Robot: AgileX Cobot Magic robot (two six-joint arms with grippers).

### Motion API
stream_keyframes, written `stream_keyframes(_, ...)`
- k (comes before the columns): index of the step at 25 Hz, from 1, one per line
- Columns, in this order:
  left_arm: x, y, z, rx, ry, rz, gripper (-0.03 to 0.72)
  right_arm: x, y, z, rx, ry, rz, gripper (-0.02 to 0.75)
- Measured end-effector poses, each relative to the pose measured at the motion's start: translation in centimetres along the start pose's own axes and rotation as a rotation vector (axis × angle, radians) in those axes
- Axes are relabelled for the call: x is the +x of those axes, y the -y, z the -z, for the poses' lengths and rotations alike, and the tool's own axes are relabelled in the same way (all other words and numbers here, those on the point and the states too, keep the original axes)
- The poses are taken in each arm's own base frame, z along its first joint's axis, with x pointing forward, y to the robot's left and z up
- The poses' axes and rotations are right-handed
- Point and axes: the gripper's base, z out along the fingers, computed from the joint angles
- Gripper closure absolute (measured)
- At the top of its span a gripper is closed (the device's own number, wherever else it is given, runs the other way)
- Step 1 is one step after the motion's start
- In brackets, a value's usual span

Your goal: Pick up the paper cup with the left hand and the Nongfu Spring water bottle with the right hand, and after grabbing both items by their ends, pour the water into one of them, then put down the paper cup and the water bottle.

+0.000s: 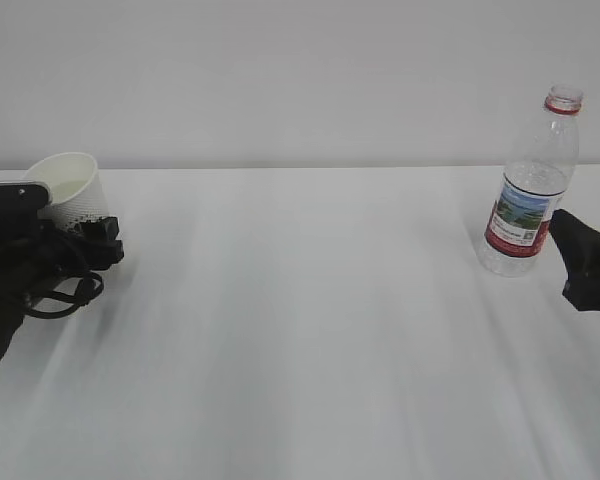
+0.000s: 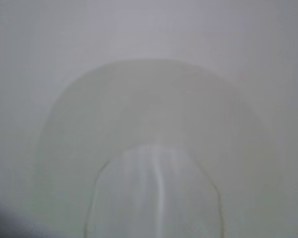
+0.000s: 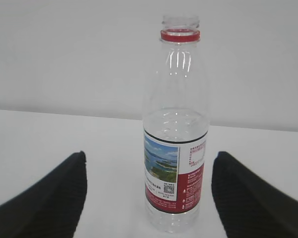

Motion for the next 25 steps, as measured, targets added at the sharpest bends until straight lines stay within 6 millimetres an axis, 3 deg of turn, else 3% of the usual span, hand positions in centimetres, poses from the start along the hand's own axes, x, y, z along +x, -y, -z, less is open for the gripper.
stream_keyframes(8,0.2,0.0,-0.2,0.001,-0.032,-0.001,0.046,0.0,0.0,0.0,0.000,0.000,0.000,0.149)
stream_keyframes(19,0.6,0.0,0.0,-0.001,-0.083,-0.003,0.036,0.0,0.0,0.0,0.000,0.000,-0.003,0.149)
stream_keyframes(25,-0.6,0.1,1.2,0.003,-0.102,-0.002,0.036,0.0,0.0,0.0,0.000,0.000,-0.003,0.149)
